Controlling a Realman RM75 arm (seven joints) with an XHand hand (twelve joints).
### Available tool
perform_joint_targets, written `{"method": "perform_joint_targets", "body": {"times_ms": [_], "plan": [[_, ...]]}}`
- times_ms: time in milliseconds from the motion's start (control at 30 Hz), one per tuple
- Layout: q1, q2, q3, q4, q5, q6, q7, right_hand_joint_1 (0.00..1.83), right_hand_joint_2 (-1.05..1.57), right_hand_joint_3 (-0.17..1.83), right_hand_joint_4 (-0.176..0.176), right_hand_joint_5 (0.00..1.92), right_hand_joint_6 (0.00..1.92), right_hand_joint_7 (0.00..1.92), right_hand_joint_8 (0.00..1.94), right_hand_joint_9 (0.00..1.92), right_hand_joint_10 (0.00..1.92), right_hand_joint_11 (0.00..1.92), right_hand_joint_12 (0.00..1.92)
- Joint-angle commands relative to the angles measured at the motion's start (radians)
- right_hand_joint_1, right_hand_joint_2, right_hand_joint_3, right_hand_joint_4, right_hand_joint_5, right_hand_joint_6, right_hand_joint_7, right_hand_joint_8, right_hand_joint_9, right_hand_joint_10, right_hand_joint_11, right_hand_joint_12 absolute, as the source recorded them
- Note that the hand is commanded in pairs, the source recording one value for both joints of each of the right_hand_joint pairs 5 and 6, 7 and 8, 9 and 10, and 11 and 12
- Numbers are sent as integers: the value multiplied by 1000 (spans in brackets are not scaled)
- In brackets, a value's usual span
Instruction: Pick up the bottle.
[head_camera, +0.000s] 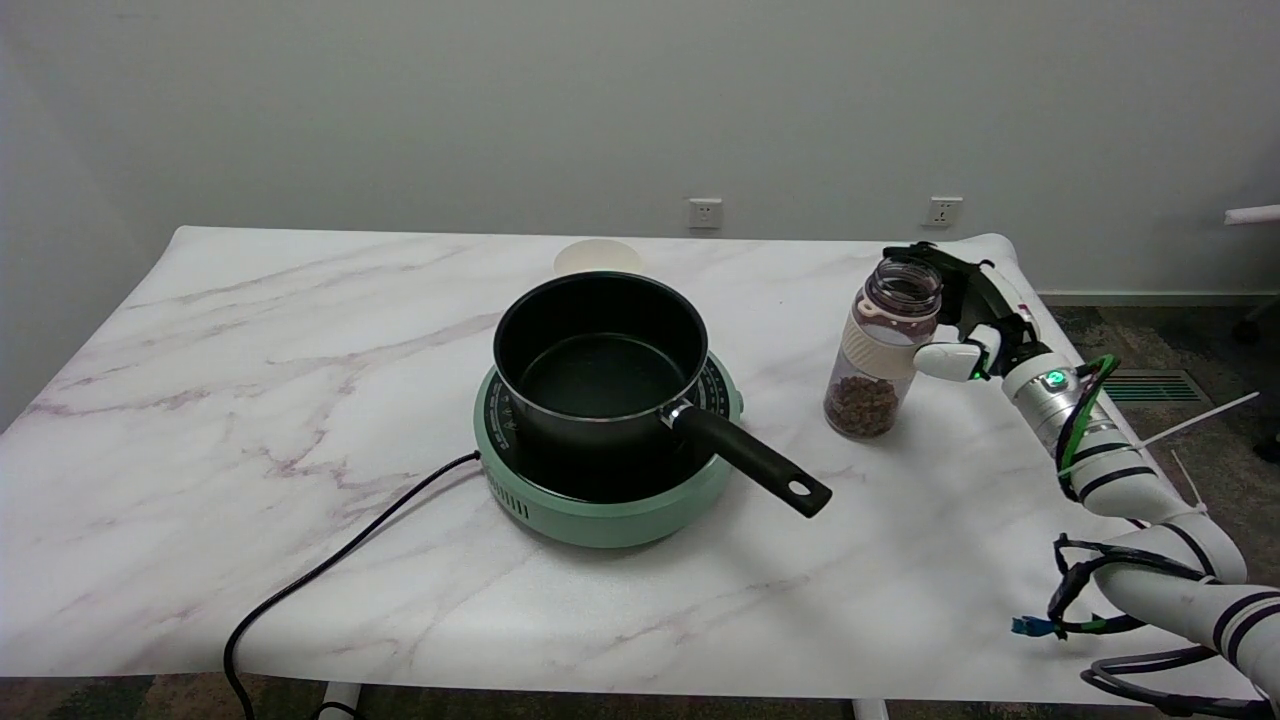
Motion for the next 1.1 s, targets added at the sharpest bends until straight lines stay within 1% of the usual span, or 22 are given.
{"method": "perform_joint_targets", "body": {"times_ms": [33, 800, 1100], "plan": [[20, -18, -71, -1, 68, 54, -21, 1121, -671, 877, 0, 558, 558, 795, 795, 721, 721, 790, 790], [-8, -33, -94, 3, 73, 78, -13, 1123, -637, 877, 0, 582, 582, 801, 801, 731, 731, 801, 801], [-26, -37, -103, 6, 75, 91, 1, 1135, -568, 860, 0, 596, 596, 810, 810, 739, 739, 812, 812]]}}
